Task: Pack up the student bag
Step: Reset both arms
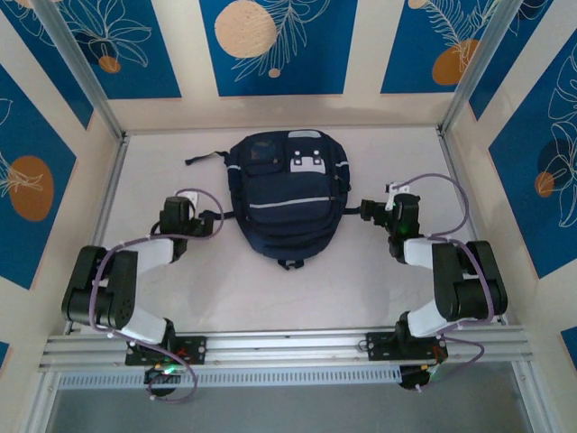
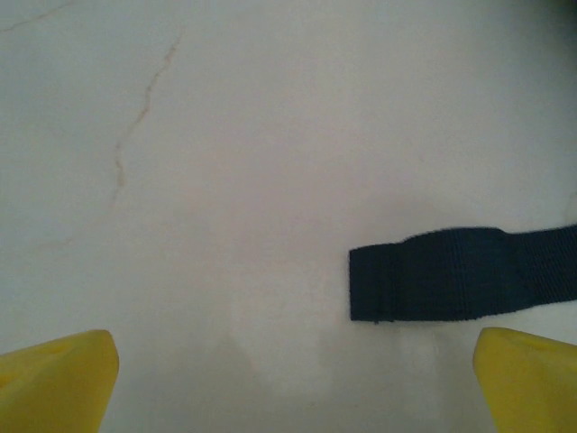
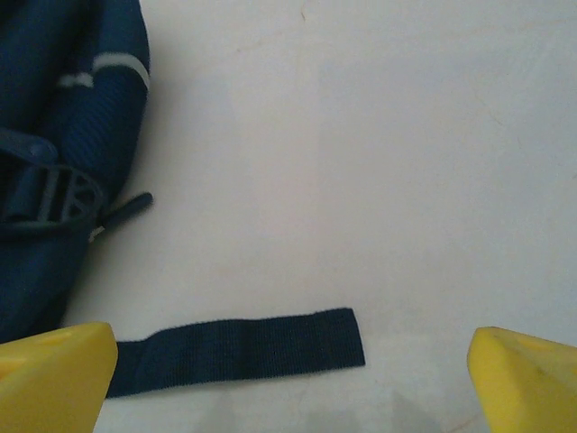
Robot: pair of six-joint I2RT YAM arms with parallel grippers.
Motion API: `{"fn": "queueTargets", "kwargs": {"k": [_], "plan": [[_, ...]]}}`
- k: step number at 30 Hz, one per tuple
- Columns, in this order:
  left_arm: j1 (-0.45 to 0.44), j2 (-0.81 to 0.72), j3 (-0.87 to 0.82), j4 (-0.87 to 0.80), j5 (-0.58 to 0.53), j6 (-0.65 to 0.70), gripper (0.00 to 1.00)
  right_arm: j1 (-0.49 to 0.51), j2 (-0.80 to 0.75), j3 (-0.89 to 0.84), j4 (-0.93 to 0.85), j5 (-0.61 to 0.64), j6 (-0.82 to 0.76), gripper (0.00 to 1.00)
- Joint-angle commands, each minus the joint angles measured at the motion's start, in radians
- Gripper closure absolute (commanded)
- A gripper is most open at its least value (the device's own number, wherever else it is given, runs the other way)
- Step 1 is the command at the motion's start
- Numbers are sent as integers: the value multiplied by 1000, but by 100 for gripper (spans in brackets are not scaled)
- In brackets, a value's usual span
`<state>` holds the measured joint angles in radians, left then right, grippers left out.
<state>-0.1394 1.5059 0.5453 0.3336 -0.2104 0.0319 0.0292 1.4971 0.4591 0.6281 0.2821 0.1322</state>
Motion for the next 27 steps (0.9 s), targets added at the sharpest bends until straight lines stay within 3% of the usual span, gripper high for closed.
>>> {"fn": "queueTargets", "kwargs": {"k": [1, 3, 7, 8, 10, 15, 27], "plan": [[22, 37, -13, 306, 50, 45, 0, -19, 45, -94, 317, -49, 17, 1], [35, 18, -65, 376, 94, 35, 0, -9, 12, -65, 190, 7, 31, 1], [95, 69, -214, 710, 185, -13, 0, 4, 30, -73, 244, 30, 17, 1], [97, 44, -207, 652, 191, -15, 0, 6, 24, -71, 228, 33, 15, 1], [96, 60, -218, 702, 207, -6, 0, 10, 27, -71, 239, 36, 12, 1], [96, 52, -191, 636, 152, -23, 0, 13, 26, -68, 231, 39, 8, 1], [92, 53, -176, 610, 160, -11, 0, 6, 29, -61, 216, 24, 12, 1]]}}
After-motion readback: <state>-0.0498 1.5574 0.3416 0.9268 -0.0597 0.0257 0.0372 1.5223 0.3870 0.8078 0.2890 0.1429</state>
